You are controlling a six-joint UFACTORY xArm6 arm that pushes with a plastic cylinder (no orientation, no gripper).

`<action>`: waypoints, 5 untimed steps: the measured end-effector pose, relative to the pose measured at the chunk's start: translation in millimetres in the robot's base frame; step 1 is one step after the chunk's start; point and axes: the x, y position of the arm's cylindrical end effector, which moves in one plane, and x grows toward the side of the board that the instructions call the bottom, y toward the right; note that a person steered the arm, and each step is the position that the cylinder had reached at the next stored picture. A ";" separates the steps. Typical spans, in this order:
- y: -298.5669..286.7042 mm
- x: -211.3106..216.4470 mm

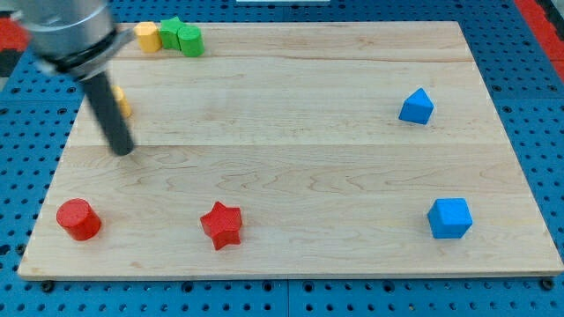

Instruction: Push yellow heart into yellow hexagon

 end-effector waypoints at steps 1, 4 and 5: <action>-4.8 -53.7; 19.0 -184.8; 13.8 -152.1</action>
